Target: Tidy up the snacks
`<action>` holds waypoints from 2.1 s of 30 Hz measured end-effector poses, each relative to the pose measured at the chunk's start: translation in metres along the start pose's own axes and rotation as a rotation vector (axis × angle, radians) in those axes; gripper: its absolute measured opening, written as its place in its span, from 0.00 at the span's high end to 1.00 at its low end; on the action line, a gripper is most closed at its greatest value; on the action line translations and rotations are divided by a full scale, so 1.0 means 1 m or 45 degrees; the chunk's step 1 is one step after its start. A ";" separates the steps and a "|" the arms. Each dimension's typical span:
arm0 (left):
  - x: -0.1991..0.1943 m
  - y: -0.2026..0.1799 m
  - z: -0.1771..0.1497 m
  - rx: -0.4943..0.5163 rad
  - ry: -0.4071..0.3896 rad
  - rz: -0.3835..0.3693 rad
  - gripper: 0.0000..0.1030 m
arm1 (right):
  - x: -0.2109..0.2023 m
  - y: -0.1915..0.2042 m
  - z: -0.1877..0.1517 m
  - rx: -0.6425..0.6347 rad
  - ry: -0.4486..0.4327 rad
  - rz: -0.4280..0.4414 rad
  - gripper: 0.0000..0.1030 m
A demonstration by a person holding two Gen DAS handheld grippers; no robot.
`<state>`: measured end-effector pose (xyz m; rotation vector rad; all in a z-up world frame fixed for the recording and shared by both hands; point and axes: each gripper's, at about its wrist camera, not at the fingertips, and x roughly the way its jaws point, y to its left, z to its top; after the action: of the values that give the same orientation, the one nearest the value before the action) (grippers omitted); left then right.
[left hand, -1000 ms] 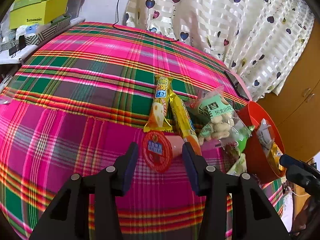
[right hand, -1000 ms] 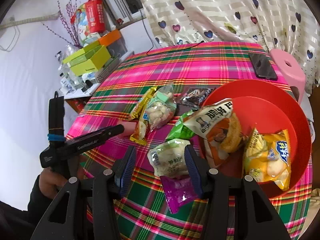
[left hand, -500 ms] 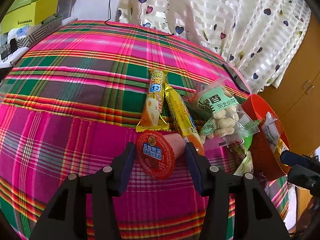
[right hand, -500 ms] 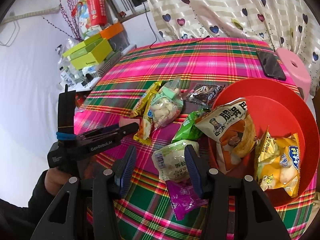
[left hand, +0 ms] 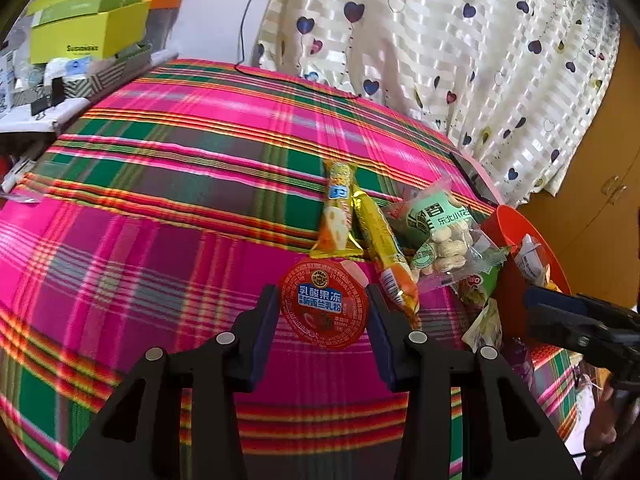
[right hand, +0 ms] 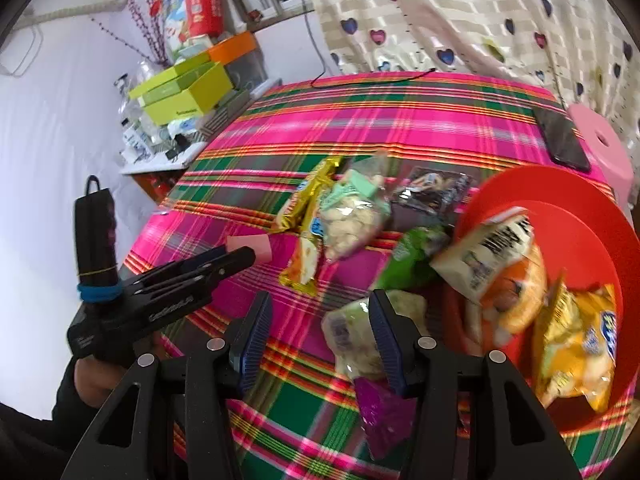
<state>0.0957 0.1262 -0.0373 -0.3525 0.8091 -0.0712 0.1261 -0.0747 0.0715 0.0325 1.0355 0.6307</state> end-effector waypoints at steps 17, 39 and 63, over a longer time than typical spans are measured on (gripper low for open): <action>-0.015 0.031 0.000 -0.047 -0.022 0.112 0.57 | 0.089 0.023 0.031 -0.069 0.112 -0.069 0.54; -0.030 0.021 -0.004 -0.028 -0.040 0.086 0.57 | 0.075 0.021 0.019 -0.080 0.052 -0.080 0.80; -0.061 -0.050 -0.005 0.108 -0.085 0.009 0.57 | -0.058 -0.016 -0.019 0.046 -0.237 -0.068 0.80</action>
<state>0.0535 0.0898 0.0183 -0.2708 0.7388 -0.0864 0.0978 -0.1224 0.1024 0.0931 0.8645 0.5496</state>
